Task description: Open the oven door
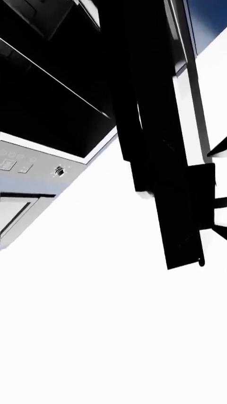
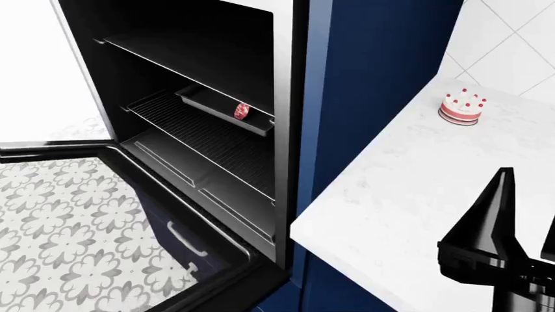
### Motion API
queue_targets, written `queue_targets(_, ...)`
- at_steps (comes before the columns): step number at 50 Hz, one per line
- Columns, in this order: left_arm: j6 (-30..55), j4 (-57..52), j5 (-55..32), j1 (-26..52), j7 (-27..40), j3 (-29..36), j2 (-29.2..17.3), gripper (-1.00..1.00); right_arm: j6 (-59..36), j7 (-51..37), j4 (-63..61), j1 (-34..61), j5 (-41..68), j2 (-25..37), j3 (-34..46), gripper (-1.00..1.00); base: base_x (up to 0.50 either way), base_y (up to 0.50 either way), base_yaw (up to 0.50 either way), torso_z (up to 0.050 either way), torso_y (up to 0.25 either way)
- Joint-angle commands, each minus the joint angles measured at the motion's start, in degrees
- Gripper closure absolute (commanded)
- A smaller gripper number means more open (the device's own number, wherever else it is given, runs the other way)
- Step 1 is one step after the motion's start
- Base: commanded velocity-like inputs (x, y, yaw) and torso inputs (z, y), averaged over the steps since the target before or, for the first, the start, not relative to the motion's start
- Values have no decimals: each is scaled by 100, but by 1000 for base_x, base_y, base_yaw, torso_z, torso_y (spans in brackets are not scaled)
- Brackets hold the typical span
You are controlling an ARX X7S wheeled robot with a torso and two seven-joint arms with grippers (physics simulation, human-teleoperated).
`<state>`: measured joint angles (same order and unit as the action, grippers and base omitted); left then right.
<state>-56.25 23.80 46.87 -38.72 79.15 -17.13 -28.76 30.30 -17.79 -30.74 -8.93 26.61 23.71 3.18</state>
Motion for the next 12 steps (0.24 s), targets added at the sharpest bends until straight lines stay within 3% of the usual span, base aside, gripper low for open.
queue_targets(1, -336, 529, 298, 188, 1048, 1179, -137, 100, 21, 7, 18, 5, 10, 4, 12, -100, -10, -8, 0, 0, 0)
queue_targets(12, -374, 1113, 421, 588, 1083, 1353, 6, 100, 13, -8, 17, 27, 33, 16, 11, -100, 0, -4, 0, 0, 0)
